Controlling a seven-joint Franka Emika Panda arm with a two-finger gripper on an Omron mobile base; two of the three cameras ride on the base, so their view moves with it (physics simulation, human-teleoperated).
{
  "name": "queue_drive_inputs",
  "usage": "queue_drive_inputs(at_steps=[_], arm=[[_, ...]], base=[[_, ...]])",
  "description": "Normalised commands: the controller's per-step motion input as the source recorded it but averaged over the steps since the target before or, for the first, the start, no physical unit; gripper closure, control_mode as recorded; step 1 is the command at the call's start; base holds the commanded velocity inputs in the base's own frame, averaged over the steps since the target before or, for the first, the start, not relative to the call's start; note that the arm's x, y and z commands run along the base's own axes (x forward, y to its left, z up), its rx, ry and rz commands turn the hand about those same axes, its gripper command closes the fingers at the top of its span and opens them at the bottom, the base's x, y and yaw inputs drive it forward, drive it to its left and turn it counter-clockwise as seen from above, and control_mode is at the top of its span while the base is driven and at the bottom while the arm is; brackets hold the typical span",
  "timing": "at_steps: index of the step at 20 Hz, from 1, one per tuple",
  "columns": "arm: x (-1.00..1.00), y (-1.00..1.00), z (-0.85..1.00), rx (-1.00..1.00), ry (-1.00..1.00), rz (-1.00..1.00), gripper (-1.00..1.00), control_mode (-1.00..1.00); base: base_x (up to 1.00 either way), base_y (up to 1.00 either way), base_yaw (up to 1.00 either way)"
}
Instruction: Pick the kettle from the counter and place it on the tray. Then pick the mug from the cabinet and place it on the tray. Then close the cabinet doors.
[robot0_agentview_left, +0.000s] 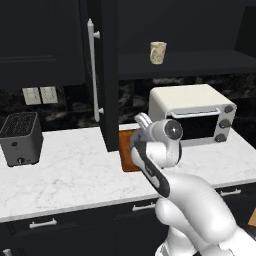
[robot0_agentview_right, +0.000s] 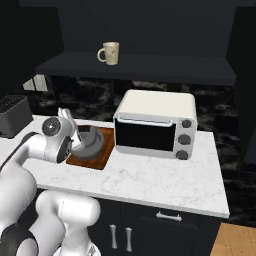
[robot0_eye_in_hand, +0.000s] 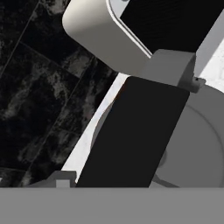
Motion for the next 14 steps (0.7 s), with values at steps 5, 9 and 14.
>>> queue_drive_inputs(at_steps=[5, 9, 14], arm=[[0.56, 0.10, -0.05, 0.00, 0.00, 0.00, 1.00, -1.00], [0.54, 0.12, -0.08, 0.00, 0.00, 0.00, 1.00, -1.00], [0.57, 0.10, -0.17, 0.00, 0.00, 0.00, 1.00, -1.00]], base=[[0.00, 0.00, 0.00], [0.00, 0.00, 0.00], [0.00, 0.00, 0.00]])
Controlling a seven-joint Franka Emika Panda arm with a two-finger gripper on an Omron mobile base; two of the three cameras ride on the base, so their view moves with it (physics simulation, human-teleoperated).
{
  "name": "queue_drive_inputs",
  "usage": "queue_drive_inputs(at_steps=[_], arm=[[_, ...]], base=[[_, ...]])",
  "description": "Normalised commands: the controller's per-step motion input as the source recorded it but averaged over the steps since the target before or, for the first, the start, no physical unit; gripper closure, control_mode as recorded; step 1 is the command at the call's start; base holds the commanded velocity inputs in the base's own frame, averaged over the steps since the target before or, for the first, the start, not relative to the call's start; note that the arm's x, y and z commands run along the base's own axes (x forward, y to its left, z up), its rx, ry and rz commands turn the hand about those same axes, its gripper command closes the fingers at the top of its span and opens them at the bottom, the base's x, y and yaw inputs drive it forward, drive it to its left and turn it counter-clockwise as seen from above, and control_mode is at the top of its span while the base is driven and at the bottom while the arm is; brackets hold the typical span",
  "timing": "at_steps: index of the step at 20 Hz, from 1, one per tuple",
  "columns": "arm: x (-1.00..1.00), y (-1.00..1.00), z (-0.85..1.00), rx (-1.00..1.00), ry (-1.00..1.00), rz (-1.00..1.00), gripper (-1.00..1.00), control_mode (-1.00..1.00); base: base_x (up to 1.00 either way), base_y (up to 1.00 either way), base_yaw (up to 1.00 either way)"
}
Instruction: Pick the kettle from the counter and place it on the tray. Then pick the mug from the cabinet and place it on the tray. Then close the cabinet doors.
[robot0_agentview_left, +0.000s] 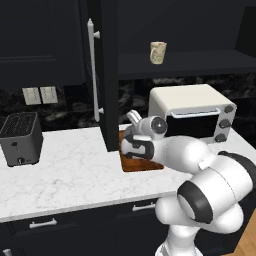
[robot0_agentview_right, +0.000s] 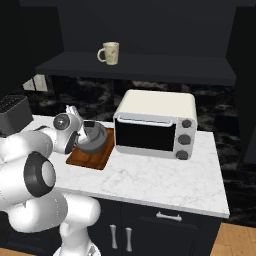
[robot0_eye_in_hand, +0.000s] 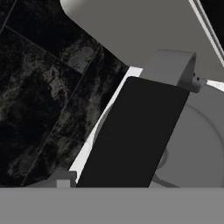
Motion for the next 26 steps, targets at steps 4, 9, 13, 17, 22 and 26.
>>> queue_drive_inputs(at_steps=[4, 9, 13, 17, 22, 26], arm=[[0.41, 0.03, -0.22, 0.00, 0.00, 0.00, 1.00, -1.00], [0.42, 0.01, -0.18, 0.00, 0.00, 0.00, 1.00, -1.00], [0.53, 0.00, -0.08, 0.00, 0.00, 0.00, 1.00, -1.00], [0.35, 0.00, 0.00, 0.00, -0.02, 0.00, 1.00, -1.00], [0.16, 0.00, 0.00, 0.00, -0.06, 0.00, 1.00, -1.00], [0.11, 0.00, 0.00, 0.00, -0.03, -0.03, 1.00, -1.00]], base=[[0.00, 0.00, 0.00], [0.00, 0.00, 0.00], [0.00, 0.00, 0.00], [0.00, 0.00, 0.00], [0.00, 0.00, 0.00], [0.00, 0.00, 0.00]])
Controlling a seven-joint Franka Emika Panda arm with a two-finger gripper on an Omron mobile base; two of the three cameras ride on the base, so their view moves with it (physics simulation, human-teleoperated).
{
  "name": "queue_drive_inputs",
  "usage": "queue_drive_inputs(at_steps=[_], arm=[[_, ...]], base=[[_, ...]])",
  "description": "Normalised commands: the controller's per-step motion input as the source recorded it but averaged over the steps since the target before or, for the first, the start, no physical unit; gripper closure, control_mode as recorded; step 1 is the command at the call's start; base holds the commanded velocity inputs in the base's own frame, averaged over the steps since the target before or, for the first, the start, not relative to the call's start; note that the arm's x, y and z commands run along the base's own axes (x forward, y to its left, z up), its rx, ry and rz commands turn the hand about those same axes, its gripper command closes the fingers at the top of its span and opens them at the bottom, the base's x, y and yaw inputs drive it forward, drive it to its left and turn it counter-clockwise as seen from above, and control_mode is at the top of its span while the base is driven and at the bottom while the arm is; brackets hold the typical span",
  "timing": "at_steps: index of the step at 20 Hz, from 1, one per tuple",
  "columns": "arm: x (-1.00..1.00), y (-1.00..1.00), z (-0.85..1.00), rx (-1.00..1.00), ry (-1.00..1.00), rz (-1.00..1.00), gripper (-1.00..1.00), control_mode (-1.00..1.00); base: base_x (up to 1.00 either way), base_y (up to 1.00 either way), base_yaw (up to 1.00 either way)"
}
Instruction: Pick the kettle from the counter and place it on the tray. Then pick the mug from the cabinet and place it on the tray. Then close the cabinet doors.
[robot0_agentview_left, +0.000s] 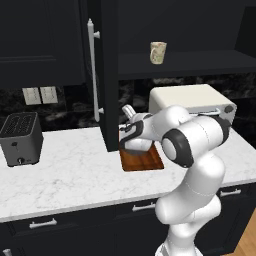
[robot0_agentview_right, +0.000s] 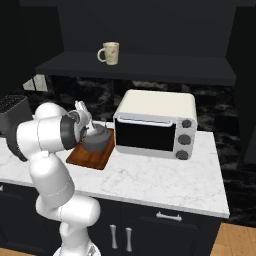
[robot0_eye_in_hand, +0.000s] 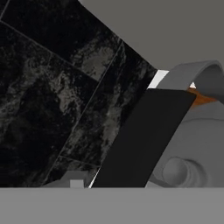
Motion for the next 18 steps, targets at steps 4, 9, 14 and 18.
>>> queue_drive_inputs(at_steps=[4, 9, 14, 18], arm=[[0.14, -0.02, 0.00, 0.00, 0.00, -0.05, 1.00, -1.00], [0.15, -0.03, 0.00, 0.00, 0.00, -0.03, 1.00, -1.00], [0.09, 0.00, 0.04, 0.00, 0.00, 0.00, 1.00, -1.00], [0.01, 0.00, 0.12, 0.00, 0.00, 0.00, 1.00, -1.00]], base=[[0.00, 0.00, 0.00], [0.00, 0.00, 0.00], [0.00, 0.00, 0.00], [0.00, 0.00, 0.00]])
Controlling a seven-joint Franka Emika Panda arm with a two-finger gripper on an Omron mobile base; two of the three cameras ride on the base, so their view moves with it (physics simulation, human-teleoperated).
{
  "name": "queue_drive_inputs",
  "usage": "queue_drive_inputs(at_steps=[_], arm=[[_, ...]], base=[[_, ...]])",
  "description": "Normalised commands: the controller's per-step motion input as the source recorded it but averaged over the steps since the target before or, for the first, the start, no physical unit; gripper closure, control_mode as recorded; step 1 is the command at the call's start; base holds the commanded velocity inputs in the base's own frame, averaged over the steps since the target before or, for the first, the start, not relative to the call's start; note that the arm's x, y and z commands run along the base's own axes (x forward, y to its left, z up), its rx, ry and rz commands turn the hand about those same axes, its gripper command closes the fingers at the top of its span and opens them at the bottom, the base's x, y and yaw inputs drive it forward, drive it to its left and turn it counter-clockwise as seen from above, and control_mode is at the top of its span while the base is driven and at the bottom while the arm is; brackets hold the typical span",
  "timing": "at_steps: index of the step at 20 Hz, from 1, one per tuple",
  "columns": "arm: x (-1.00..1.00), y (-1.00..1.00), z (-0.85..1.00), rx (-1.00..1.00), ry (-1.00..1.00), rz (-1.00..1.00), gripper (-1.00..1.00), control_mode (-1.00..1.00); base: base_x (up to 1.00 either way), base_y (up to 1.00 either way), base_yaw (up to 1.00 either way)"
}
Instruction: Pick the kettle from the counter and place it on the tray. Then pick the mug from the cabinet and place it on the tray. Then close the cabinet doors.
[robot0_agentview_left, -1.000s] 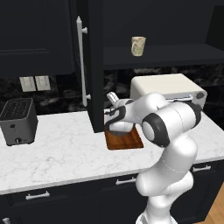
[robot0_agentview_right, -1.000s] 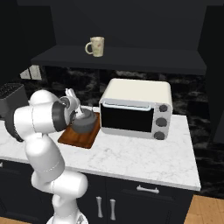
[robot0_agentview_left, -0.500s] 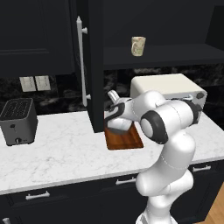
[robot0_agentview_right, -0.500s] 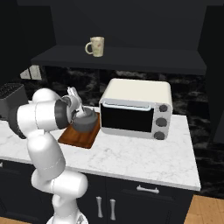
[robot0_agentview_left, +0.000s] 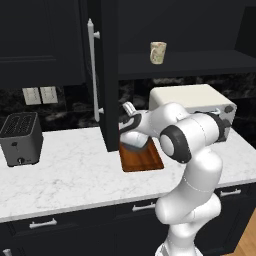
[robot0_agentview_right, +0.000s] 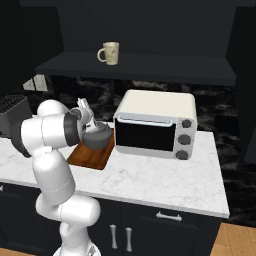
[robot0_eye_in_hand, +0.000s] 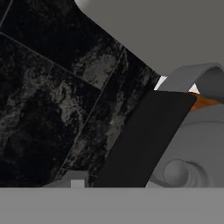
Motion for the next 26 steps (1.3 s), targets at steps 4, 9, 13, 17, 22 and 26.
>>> queue_drive_inputs(at_steps=[4, 9, 13, 17, 22, 26], arm=[[0.07, 0.00, 0.14, 0.00, 0.00, 0.00, 1.00, -1.00], [0.20, 0.00, 0.05, 0.00, 0.01, 0.00, 1.00, -1.00], [0.30, 0.00, 0.02, 0.00, 0.00, 0.00, 1.00, -1.00], [0.19, 0.00, 0.00, 0.00, 0.00, 0.00, 1.00, -1.00], [0.20, 0.00, 0.00, 0.00, 0.00, -0.01, 1.00, -1.00], [0.24, 0.00, 0.00, 0.00, 0.00, -0.01, 1.00, -1.00]], base=[[0.00, 0.00, 0.00], [0.00, 0.00, 0.00], [0.00, 0.00, 0.00], [0.00, 0.00, 0.00], [0.00, 0.00, 0.00], [0.00, 0.00, 0.00]])
